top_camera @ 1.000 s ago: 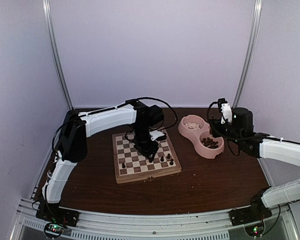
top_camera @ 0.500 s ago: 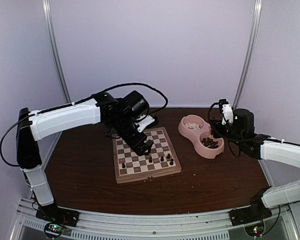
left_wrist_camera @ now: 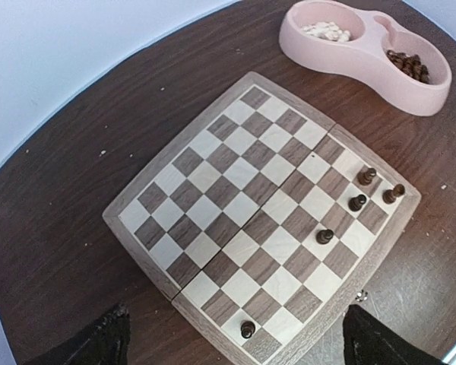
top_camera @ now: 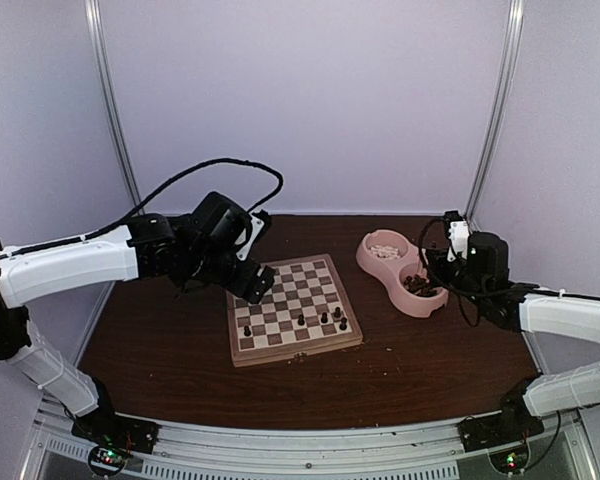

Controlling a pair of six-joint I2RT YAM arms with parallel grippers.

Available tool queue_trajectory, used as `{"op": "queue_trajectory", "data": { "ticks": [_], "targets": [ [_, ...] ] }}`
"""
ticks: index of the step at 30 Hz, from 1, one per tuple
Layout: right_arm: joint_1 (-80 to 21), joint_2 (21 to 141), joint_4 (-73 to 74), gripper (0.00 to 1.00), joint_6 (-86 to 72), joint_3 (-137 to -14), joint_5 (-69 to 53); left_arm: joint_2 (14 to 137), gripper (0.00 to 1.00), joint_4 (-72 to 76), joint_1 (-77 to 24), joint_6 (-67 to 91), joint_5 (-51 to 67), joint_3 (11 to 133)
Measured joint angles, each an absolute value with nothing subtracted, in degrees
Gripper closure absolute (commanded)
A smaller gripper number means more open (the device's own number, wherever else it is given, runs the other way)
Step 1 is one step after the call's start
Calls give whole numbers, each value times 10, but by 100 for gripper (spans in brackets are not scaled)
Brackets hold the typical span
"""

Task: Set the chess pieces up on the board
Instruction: Pick up the pawn from d7.

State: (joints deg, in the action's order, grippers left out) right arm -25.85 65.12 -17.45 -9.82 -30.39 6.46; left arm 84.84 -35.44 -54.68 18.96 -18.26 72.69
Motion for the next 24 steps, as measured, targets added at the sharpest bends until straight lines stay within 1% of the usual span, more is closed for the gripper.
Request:
{"op": "queue_trajectory", "data": {
  "ticks": [1,3,4,6,8,9,16,19,21,24],
  "targets": [
    [-258,651,-177,97,-101,-302,68,849,4,-354,-545,203,-187,724],
    [-258,651,-185,97,-107,-298,75,855,11,-354,-542,228,-185,719],
    [-258,651,-191,97,-109,-296,78,860,16,-352,-541,238,-179,717],
    [-258,651,-197,97,-112,-292,81,877,31,-349,-540,252,-156,716],
    [-258,651,-202,97,-116,-292,84,903,40,-346,-541,266,-127,722],
    [-258,651,-204,97,-119,-292,85,924,42,-351,-541,269,-114,733],
    [-258,651,-212,97,-126,-292,87,1072,49,-397,-541,289,-65,857],
    [-258,651,-213,97,-127,-292,87,1098,51,-416,-541,293,-56,882],
    [-258,651,-213,97,-127,-292,87,1108,55,-423,-541,294,-50,893],
    [-258,651,-213,97,-126,-292,87,1125,58,-430,-541,295,-38,906]
  ]
}}
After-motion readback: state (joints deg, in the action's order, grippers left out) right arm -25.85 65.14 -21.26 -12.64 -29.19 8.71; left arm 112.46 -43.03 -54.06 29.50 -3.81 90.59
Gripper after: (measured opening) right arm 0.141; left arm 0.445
